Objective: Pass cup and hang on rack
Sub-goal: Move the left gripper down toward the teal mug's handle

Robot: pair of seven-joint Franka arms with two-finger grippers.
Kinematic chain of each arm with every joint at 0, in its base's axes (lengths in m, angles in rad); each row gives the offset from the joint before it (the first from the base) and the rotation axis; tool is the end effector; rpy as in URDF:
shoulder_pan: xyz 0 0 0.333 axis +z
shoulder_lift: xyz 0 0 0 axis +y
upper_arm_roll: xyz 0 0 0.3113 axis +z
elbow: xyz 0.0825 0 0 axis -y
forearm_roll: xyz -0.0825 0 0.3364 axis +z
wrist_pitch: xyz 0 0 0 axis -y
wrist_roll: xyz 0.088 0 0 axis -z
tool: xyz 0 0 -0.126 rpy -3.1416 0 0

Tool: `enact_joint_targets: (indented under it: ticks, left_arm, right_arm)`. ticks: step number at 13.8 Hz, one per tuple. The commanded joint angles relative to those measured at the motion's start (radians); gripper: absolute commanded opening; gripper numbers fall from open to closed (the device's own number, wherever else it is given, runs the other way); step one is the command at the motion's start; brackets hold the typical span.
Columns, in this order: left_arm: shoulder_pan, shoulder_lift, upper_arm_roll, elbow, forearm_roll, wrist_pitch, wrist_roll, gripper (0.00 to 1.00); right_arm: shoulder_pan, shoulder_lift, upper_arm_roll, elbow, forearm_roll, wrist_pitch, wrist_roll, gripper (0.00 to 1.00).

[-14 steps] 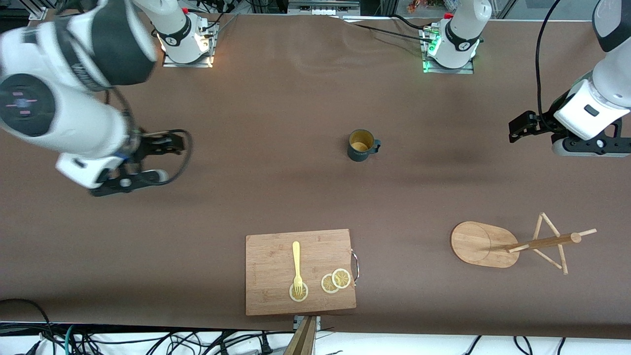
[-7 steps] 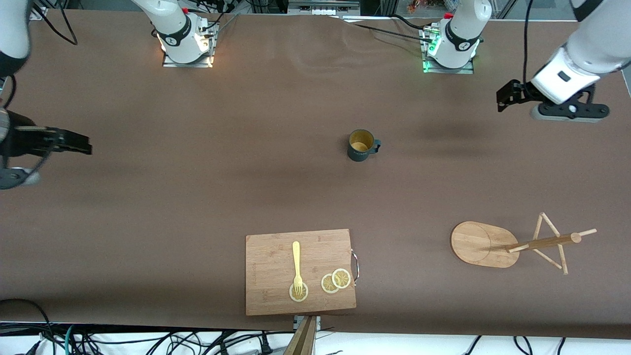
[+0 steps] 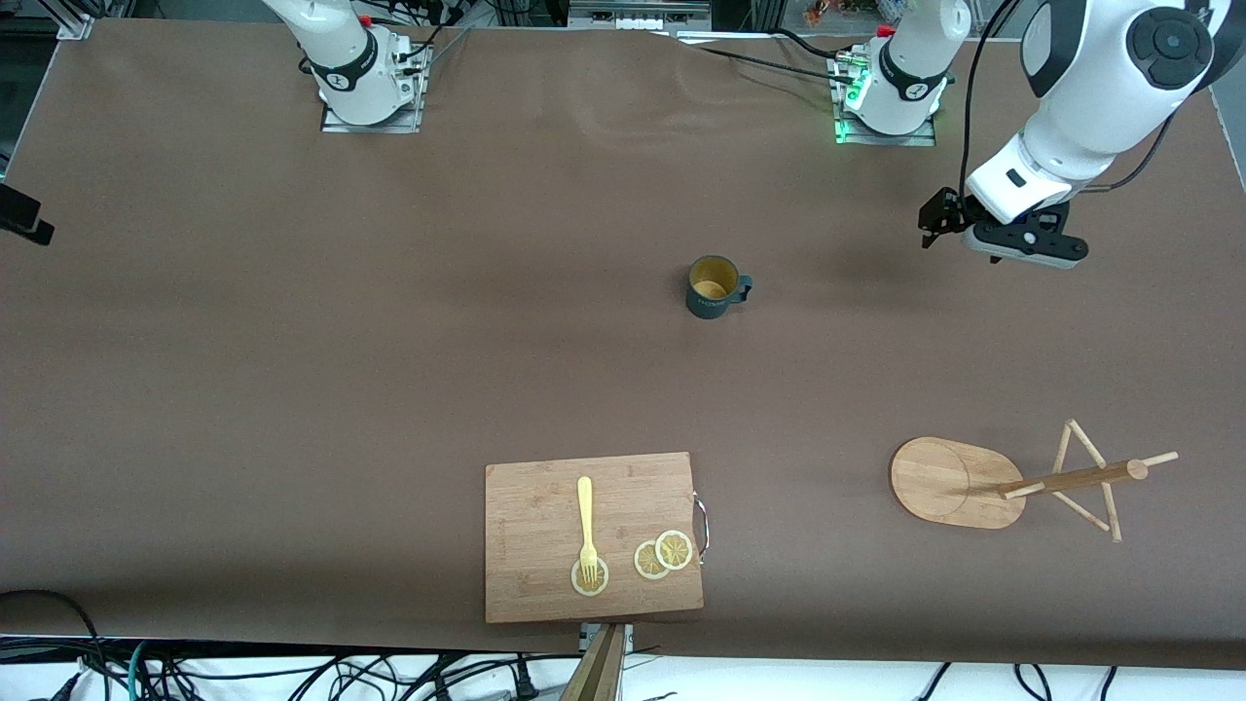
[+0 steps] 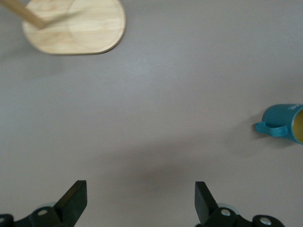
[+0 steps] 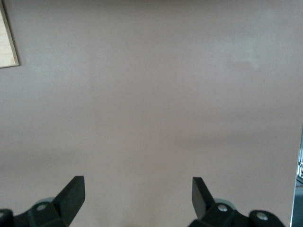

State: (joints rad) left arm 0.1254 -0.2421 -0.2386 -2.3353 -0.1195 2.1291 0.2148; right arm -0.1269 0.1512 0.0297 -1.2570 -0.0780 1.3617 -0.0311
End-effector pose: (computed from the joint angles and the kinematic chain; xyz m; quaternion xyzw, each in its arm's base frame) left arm 0.4277 -0.0587 0.4328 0.9912 -0.1298 0.0167 0.0219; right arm 0.5253 -0.0638 0.6346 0.9983 -0.0403 -0.0255 0.0345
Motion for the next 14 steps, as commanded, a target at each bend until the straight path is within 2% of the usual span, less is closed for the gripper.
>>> enact_joint_targets:
  ticks: [1, 5, 9, 14]
  left_arm:
    - [0.049, 0.027, -0.019, -0.050, -0.119, 0.099, 0.251, 1.00]
    - [0.095, 0.118, -0.019, -0.078, -0.320, 0.190, 0.669, 1.00]
    - [0.140, 0.216, -0.019, -0.081, -0.558, 0.203, 1.071, 1.00]
    - [0.146, 0.329, -0.018, -0.099, -0.833, 0.203, 1.512, 1.00]
  right_arm:
    - [-0.011, -0.120, 0.009, -0.188, -0.016, 0.043, -0.009, 1.00]
    - [-0.014, -0.122, 0.009, -0.191, -0.002, 0.028, -0.099, 1.00]
    - [-0.013, -0.121, 0.012, -0.211, 0.041, 0.017, -0.015, 1.00]
    - [-0.013, -0.098, 0.003, -0.196, 0.043, 0.019, -0.055, 1.00]
